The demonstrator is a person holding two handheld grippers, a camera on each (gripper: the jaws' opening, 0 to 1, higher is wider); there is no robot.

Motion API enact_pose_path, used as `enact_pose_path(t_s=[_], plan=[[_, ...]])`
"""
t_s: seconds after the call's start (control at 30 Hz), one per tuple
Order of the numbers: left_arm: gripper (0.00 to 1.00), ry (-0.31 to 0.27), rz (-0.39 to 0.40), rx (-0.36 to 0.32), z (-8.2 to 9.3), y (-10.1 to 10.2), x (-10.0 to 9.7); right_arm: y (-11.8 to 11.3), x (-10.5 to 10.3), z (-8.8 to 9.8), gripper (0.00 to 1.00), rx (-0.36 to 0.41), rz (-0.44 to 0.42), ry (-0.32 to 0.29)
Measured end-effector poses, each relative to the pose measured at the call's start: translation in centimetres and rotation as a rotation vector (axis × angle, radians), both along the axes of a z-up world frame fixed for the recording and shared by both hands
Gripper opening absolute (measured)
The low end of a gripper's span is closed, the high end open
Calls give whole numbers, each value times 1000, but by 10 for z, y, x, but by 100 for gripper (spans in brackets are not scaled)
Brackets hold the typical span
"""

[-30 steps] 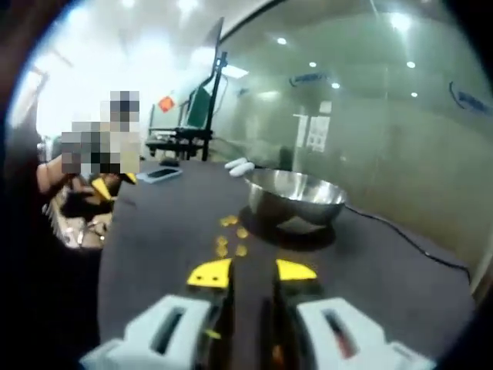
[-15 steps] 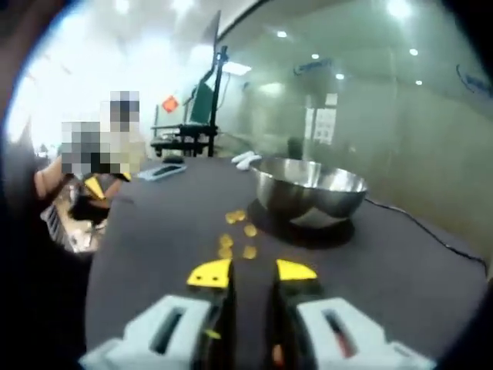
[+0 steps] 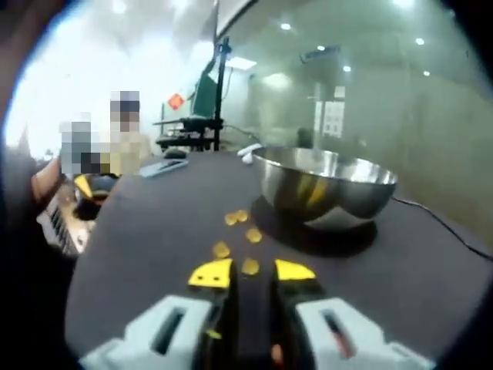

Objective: Pick up the QQ candy scattered on the table and place it into the stainless steel bowl on the table

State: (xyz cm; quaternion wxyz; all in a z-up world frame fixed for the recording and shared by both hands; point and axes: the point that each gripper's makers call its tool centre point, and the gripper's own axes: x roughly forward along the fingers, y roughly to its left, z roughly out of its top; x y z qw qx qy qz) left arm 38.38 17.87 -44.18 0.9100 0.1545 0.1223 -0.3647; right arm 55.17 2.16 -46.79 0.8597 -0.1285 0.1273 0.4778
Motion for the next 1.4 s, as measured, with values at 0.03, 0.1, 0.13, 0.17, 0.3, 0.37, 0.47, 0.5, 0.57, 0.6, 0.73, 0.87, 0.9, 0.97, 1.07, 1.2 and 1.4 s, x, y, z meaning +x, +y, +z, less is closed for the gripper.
enact_pose_path(t_s=[0.03,0.1,0.13,0.17,0.3,0.37,0.47,0.5,0.57,0.6,0.73,0.87,0.9,0.97,1.07,1.2,1.4], plan=[[37,1,2,0,0,0,0,1,0,-1,20,0,3,1],[37,2,3,-1,-1,1,1,3,2,-2,19,4,10,2],[37,3,3,-2,-1,1,1,3,3,-4,19,-3,9,1],[37,4,4,-2,-1,1,1,3,4,-5,19,-10,9,-1],[37,9,6,-1,-3,2,1,4,5,-9,19,-17,18,12],[37,13,5,3,-5,2,1,5,5,-8,19,-19,26,12],[37,15,5,4,-5,1,1,9,6,-9,16,-28,38,-7],[37,15,4,4,-5,1,1,10,6,-9,15,-29,41,-9],[37,13,3,3,-4,0,2,11,3,-9,11,-27,56,1],[37,12,1,3,-4,-1,2,11,3,-10,10,-27,58,0],[37,11,-3,5,-3,-2,1,10,4,-10,9,-10,64,15],[37,12,-3,8,-4,-2,0,10,4,-10,9,-8,62,16],[37,12,-4,9,-4,-2,0,10,4,-10,9,-6,57,21],[37,11,-6,10,-3,-2,-1,11,4,-11,9,-17,55,12],[37,7,-8,8,-2,-3,-1,10,5,-11,9,-16,53,15],[37,4,-11,6,0,-5,-1,11,5,-10,9,-15,52,14],[37,6,-17,13,-1,-6,-1,7,4,-3,9,-8,54,-55]])
